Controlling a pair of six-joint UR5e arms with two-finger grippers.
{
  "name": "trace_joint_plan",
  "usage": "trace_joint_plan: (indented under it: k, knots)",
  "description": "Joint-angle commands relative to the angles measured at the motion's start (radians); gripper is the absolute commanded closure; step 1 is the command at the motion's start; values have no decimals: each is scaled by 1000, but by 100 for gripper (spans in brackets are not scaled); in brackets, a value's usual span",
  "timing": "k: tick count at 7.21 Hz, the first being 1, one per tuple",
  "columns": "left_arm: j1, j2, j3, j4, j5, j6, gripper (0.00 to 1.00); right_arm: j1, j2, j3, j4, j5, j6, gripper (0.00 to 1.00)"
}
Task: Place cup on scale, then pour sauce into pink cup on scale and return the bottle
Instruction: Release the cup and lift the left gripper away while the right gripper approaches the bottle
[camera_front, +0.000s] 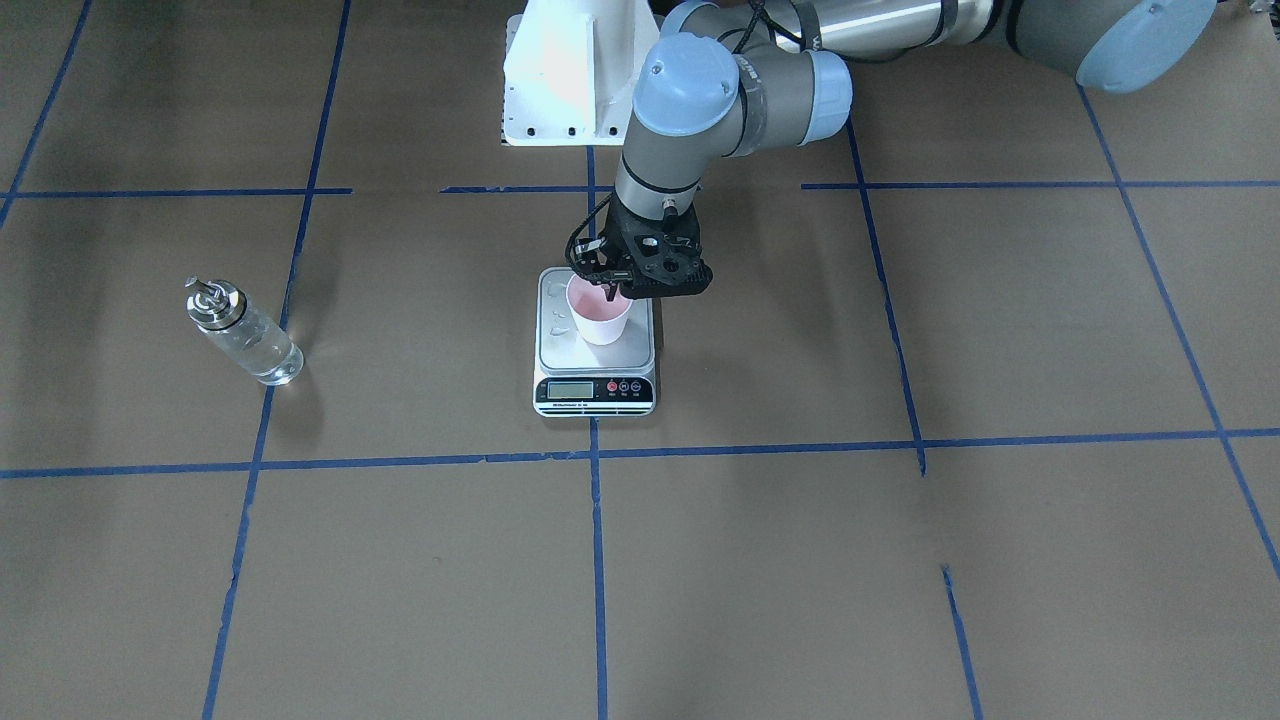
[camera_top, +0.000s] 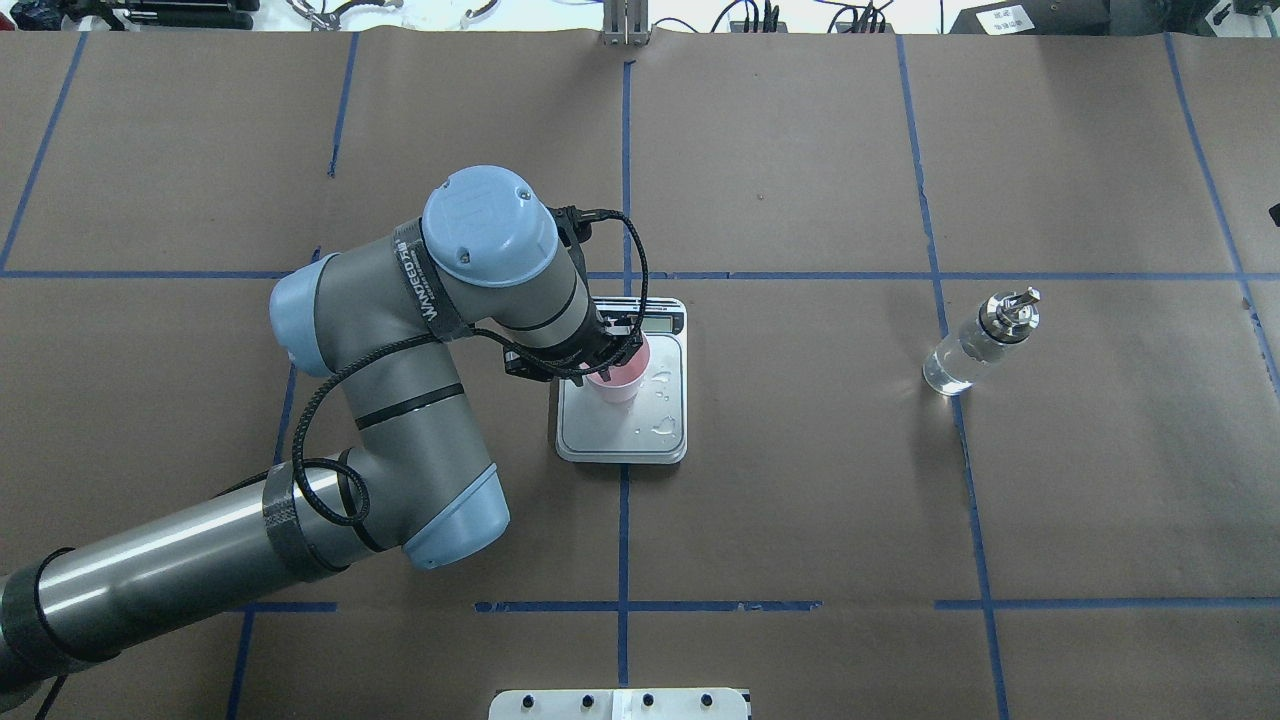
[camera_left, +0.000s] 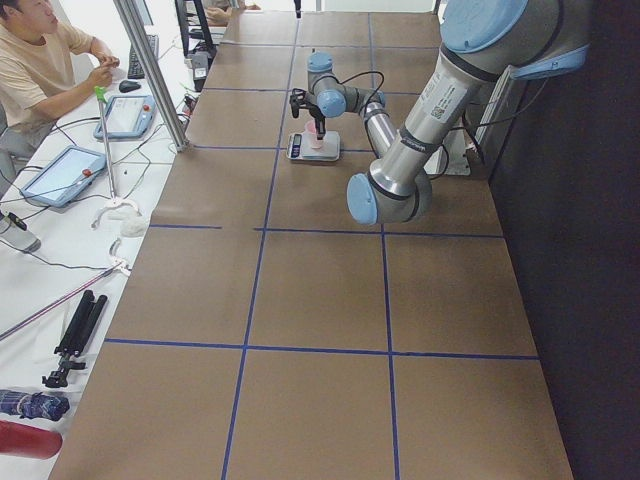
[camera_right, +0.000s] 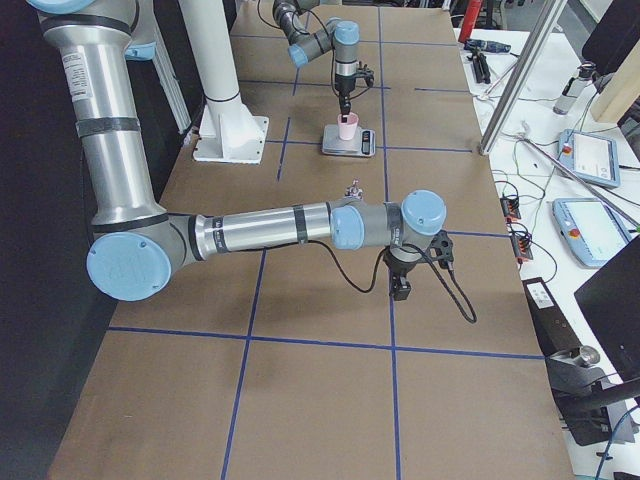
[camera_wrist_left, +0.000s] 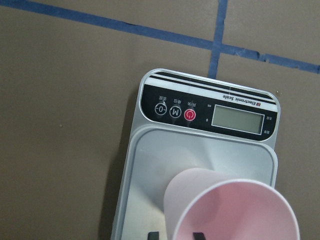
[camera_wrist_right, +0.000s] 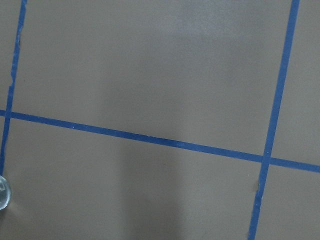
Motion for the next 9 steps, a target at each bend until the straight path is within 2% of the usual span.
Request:
trace_joint_plan:
  k: [1,2,3,4,5,6,7,8,9]
  knots:
    - [-15,9,-43,-5,6,4,41,-1,3,12,3,47,1,0]
    - [-58,25,-110,4,1,11,36,-1,0,9,62,62,44,0]
    - [-79,95,-228,19,-2,28,36,-39,-2,13,174,61,228,0]
    - [-125,165,-349,55,-3,83,36,-101,-31,21,374,47,409,0]
    - [-171,201,-417,103,-3,146,36,-146,-60,21,573,32,564,0]
    - [-205,204,-415,112,-3,166,36,-163,-112,25,744,24,620,0]
    - [-214,207,-412,110,-2,168,36,-190,-176,54,862,23,668,0]
    - [-215,207,-412,110,-3,166,36,-242,-221,131,900,18,769,0]
    - [-215,207,-410,110,-2,166,36,-339,-289,251,902,-88,850,0]
